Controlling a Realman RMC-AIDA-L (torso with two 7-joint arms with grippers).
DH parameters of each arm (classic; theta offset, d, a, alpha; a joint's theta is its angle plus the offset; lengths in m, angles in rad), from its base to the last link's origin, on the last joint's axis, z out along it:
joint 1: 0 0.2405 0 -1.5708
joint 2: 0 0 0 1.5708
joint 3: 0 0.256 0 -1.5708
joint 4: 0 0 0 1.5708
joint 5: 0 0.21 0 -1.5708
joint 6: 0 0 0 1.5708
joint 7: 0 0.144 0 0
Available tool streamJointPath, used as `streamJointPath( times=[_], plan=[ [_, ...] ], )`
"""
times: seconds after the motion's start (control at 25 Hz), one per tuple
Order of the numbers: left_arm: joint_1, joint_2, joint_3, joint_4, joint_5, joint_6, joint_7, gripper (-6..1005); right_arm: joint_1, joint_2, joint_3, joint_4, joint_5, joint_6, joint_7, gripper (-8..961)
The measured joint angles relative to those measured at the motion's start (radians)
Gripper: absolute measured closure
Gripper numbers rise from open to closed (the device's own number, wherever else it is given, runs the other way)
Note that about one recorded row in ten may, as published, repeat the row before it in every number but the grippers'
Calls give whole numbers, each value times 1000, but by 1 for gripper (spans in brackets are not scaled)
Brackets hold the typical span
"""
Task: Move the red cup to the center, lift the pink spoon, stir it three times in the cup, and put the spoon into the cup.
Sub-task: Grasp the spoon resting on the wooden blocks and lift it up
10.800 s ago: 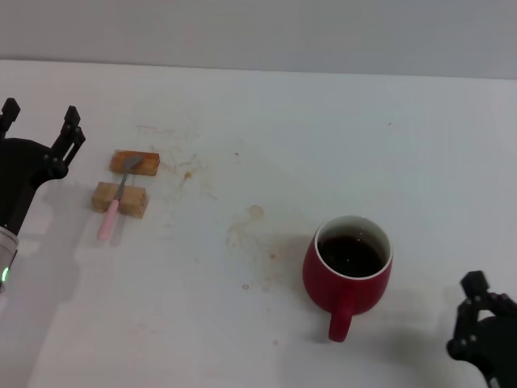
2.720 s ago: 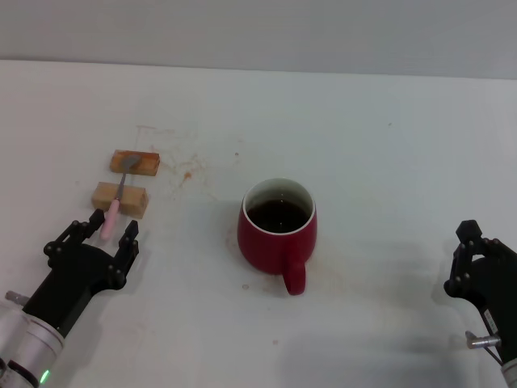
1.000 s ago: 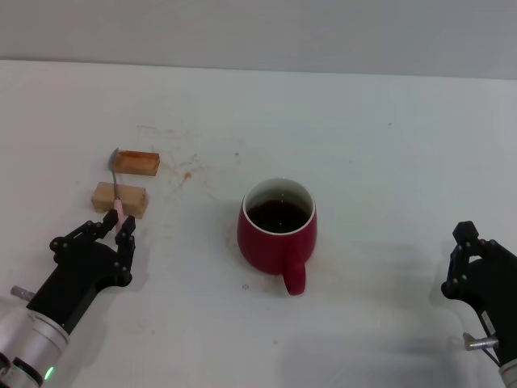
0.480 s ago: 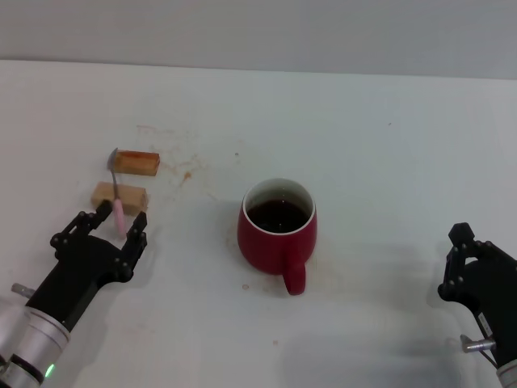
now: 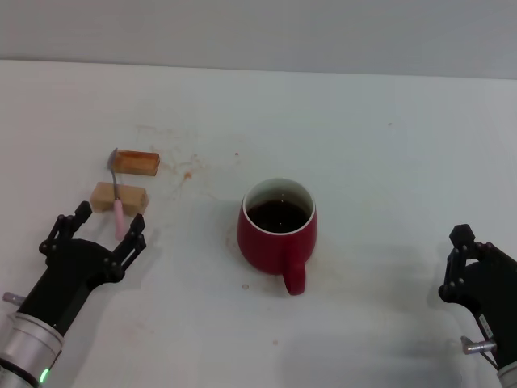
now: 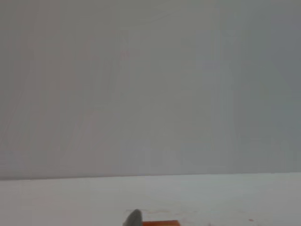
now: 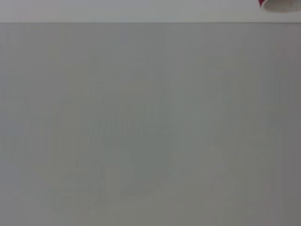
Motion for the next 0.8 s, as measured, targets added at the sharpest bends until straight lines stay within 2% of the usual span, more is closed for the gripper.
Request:
streamJointPath(
  times=[0.2,0.48,0.8],
  plan=[
    [11,-2,13,-13,-23,-5,-9,153,1,0,-1,2,0,-1,0,953],
    [7,-3,60,-22,-70,-39,-10,149,0,0,-2,4,0,-1,-1,953],
    [-6,-3,68,-22,-70,-65,-9,150,0,0,-2,4,0,-1,-1,953]
  ],
)
